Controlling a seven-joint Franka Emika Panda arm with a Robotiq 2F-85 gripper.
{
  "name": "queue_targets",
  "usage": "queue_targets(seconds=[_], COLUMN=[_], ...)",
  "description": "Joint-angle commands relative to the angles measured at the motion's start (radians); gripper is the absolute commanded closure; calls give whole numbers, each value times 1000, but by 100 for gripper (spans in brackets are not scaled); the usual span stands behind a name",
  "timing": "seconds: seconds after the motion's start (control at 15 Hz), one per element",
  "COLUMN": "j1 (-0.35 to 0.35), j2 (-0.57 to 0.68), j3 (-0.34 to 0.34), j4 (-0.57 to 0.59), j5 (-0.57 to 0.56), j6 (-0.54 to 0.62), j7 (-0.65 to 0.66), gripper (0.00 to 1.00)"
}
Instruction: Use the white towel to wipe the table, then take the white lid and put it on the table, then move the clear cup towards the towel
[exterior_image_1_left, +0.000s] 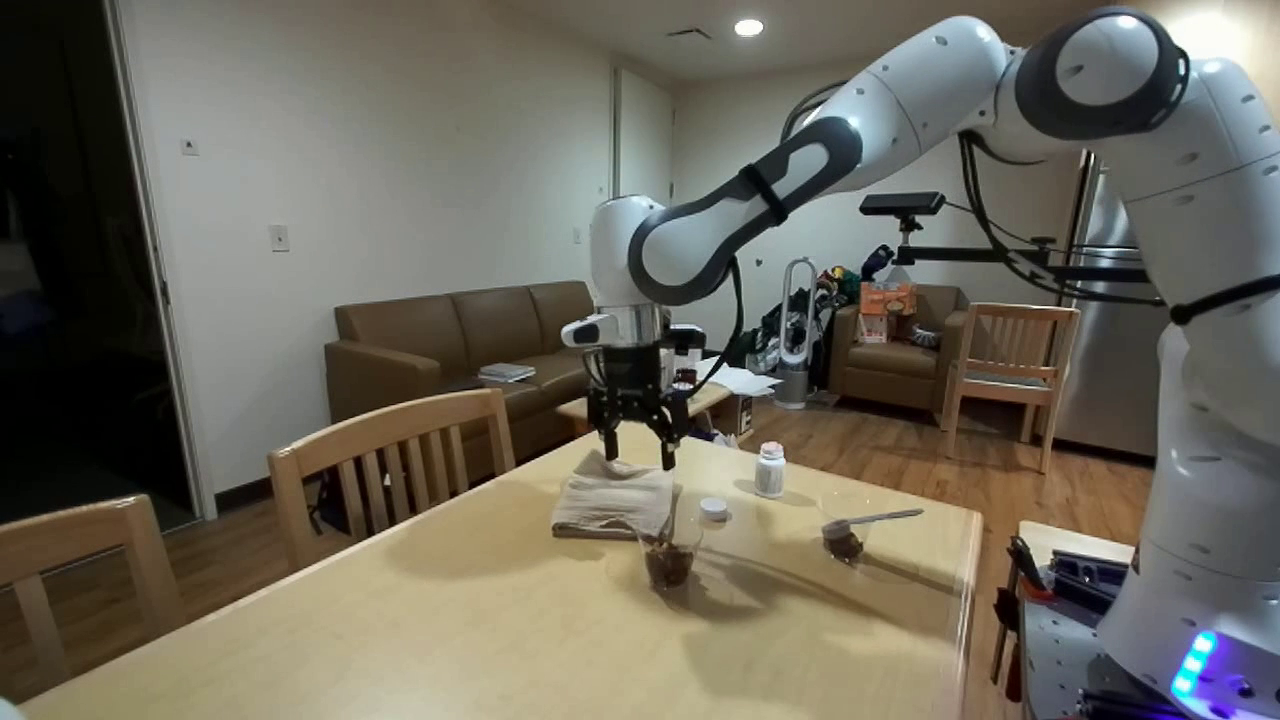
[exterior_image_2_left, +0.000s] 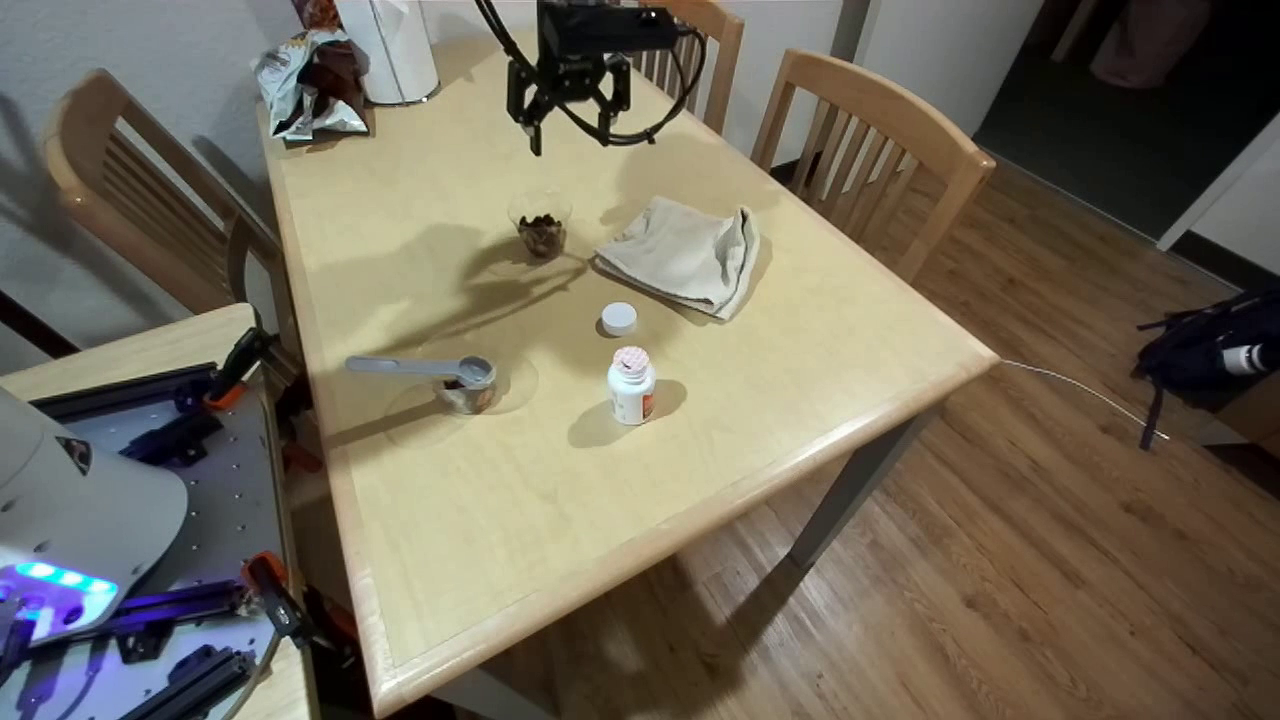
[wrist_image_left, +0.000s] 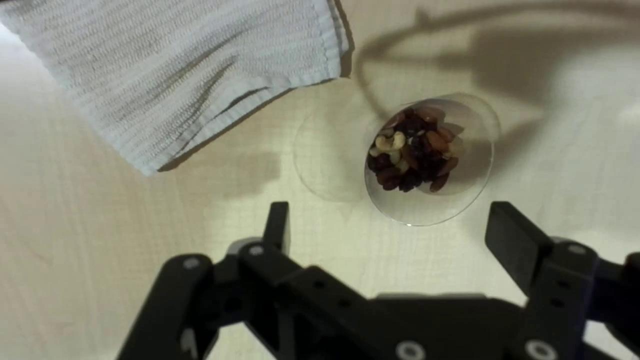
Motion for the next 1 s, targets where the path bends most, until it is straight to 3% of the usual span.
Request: queue_targets(seconds=[0.0,0.47,0.93], j1=[-9,-44,-67], j2=[-109,-290,-407], j3=[-13,-55,-93], j4=[-91,-318,-523], j5=[-10,61,215], j6=[-1,90,230], j7=[86,285,369], gripper=[0,0,0])
